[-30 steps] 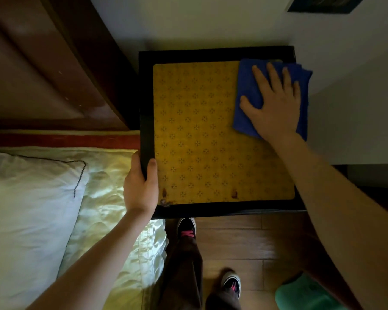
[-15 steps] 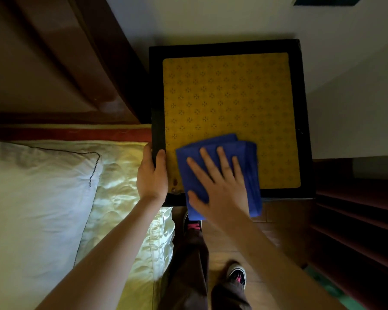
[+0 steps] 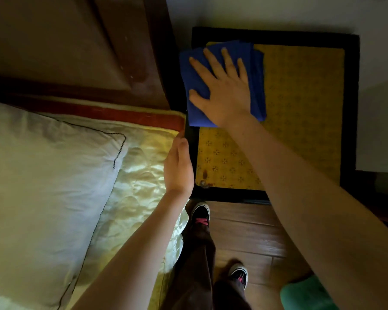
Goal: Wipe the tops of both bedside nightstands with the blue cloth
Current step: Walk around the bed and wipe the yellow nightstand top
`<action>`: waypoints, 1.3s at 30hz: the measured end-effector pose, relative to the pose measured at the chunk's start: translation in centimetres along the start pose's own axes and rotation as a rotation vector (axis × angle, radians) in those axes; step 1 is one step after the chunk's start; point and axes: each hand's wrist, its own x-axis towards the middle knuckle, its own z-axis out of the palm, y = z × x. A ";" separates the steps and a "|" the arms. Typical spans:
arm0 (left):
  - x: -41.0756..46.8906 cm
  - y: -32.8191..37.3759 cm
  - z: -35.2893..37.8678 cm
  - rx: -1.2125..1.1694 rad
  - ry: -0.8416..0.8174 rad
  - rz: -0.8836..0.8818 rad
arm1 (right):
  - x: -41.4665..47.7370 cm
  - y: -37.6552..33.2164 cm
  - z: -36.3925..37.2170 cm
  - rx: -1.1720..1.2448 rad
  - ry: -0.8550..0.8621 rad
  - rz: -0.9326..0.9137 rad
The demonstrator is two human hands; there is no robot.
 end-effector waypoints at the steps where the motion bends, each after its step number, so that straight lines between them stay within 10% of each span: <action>1: 0.1 -0.1 0.0 -0.003 -0.002 0.001 | 0.0 0.2 0.0 -0.004 0.010 -0.007; 16: 0.4 -0.5 0.0 0.114 -0.023 0.026 | -20.2 2.7 0.2 0.084 -0.025 0.125; 25: 0.2 -0.2 0.3 0.129 0.006 0.034 | -23.9 2.3 -1.0 0.182 0.007 0.847; 35: -3.4 1.2 -1.6 0.226 -0.083 -0.037 | -23.3 1.6 -5.9 1.346 0.038 1.203; 39: -8.7 5.8 -5.3 0.210 -0.082 -0.077 | -23.8 0.0 -13.4 1.325 0.037 1.005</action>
